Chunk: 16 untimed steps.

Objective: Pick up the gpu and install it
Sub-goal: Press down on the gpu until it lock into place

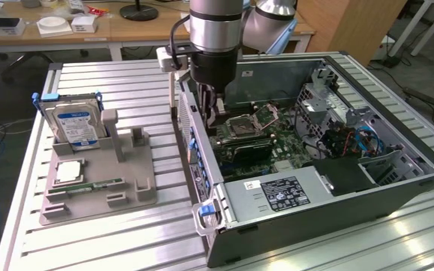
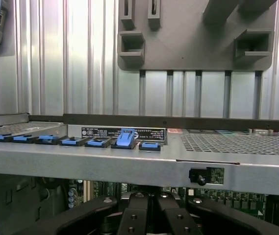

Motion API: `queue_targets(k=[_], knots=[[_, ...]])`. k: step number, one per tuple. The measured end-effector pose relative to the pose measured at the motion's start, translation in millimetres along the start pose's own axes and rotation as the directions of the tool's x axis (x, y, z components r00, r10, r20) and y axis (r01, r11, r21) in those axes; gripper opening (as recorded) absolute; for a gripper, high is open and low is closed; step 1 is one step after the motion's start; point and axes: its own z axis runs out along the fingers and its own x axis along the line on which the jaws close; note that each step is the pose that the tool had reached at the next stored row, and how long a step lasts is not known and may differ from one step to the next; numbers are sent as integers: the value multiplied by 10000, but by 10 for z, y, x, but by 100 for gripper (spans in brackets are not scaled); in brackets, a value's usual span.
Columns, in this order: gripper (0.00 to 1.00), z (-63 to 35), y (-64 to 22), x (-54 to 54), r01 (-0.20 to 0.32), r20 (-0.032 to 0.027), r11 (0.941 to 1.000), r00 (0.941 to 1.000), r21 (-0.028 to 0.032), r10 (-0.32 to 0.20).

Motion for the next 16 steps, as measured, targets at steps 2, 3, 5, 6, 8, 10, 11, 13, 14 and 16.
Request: queue_targets(k=[2, 3, 5, 6, 8, 10, 11, 13, 14, 16], knots=[[10, 2, 0, 11, 0, 1, 10000, 10000, 1, 0], [10, 3, 0, 15, -1, 1, 10000, 10000, 1, 1], [10, 3, 1, 16, -2, 1, 10000, 10000, 0, 2], [10, 3, 1, 16, -3, 1, 10000, 10000, 1, 3], [10, 3, 2, 18, 0, 2, 10000, 10000, 1, 0], [10, 3, 3, 20, 0, 1, 10000, 10000, 1, 0], [10, 3, 3, 21, -1, 0, 10000, 10000, 0, 1], [10, 1, 3, 23, -1, 1, 10000, 10000, 0, 1], [10, 1, 2, 23, 0, 3, 10000, 10000, -3, 0], [10, -9, 2, 25, 5, 0, 10000, 10000, -33, -5]])
